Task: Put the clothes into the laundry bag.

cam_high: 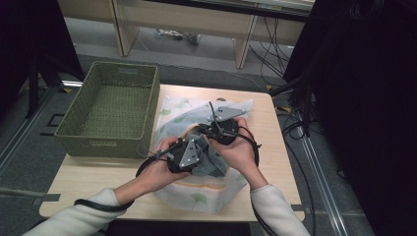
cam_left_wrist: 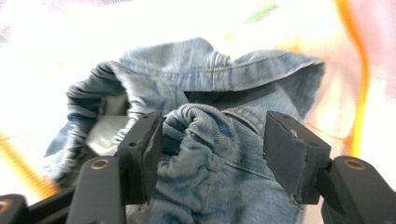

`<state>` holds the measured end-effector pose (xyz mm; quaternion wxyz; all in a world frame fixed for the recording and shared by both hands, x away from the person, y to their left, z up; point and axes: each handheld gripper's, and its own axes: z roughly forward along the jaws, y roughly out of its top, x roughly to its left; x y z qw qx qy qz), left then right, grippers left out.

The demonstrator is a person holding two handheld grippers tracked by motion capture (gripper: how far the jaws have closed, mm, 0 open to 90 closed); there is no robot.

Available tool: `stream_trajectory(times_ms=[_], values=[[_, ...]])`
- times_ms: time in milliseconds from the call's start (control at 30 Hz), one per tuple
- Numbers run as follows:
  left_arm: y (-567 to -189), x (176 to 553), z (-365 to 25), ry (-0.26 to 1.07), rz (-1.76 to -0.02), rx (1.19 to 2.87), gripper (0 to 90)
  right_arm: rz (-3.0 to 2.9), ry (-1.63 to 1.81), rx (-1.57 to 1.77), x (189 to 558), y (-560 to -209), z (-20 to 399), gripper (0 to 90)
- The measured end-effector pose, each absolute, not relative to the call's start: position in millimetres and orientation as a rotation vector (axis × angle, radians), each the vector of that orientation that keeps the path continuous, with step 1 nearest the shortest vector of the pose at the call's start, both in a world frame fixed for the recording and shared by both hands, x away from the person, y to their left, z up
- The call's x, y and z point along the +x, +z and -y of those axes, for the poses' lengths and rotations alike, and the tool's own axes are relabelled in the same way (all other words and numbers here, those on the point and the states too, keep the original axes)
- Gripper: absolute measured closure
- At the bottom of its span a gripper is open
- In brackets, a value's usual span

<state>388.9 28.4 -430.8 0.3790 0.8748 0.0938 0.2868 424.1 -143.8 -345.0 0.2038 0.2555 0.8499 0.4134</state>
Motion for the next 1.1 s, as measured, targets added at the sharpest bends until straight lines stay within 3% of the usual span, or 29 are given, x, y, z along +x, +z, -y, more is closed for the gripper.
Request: stream_trajectory(times_ms=[167, 333, 567, 800, 900, 1100], values=[[-427, 371, -42, 0.729, -0.214, 2.219, 39.7, -2.369, 1.150, 0.705, 424, -345, 143, 90.0], [-449, 358, -42, 0.659, -0.155, 2.337, 41.5, -2.370, 1.149, 0.707, 424, -345, 143, 90.0], [-472, 368, -28, 0.709, -0.073, 2.469, 34.1, -2.372, 1.150, 0.712, 423, -345, 142, 90.0], [-480, 382, -19, 0.774, -0.065, 2.516, 34.9, -2.378, 1.148, 0.703, 424, -347, 142, 90.0], [-485, 385, -16, 0.786, -0.054, 2.541, 37.2, -2.381, 1.146, 0.700, 424, -347, 141, 90.0], [-486, 387, -13, 0.787, -0.007, 2.586, 53.6, -2.385, 1.145, 0.705, 424, -348, 140, 90.0]])
